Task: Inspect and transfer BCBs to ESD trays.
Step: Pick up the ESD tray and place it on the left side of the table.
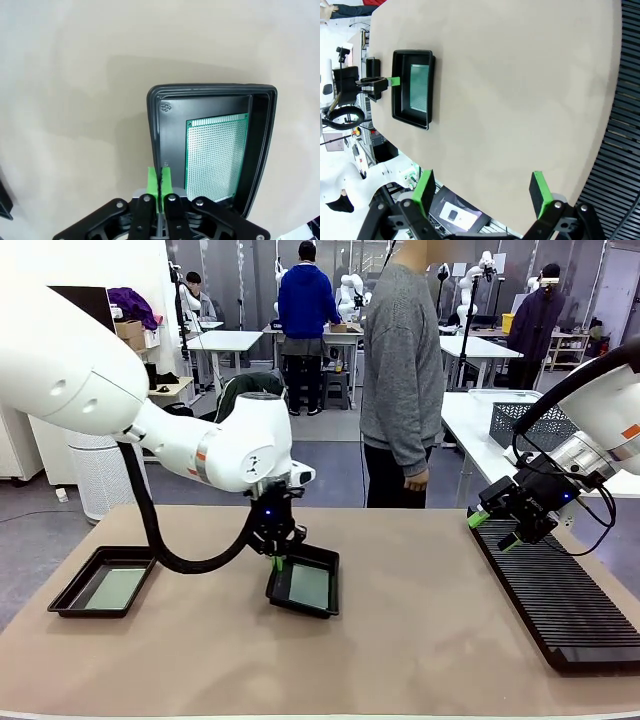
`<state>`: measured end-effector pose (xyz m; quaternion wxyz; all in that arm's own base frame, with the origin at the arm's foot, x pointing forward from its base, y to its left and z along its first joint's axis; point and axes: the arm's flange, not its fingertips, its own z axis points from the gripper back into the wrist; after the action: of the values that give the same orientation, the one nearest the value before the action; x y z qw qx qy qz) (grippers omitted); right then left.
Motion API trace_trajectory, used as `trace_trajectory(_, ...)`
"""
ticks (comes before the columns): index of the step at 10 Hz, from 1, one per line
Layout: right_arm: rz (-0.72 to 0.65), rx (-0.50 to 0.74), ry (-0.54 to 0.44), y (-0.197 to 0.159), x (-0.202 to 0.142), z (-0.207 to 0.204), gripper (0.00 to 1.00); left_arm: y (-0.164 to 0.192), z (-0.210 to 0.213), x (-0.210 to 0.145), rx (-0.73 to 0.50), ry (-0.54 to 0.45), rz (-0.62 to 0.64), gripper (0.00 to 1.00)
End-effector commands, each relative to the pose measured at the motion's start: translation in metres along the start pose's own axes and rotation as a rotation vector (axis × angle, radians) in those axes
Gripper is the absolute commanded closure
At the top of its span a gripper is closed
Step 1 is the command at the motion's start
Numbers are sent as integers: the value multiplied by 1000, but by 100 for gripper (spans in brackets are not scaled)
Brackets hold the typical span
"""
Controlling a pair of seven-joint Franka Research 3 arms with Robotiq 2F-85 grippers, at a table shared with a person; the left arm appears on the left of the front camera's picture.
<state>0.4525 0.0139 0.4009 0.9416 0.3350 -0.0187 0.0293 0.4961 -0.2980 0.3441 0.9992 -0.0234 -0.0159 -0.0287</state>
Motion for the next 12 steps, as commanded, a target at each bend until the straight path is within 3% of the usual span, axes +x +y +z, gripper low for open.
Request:
trace_trajectory(1,-14,-14,-3,1,-1,0,0,31,1,-9,-41,2,-11,97)
trace_trajectory(9,-14,-14,-3,1,-1,0,0,140,7,-15,-25,13,19,97)
trace_trajectory(12,-14,-14,-3,1,-1,0,0,165,8,-16,-13,21,14,97)
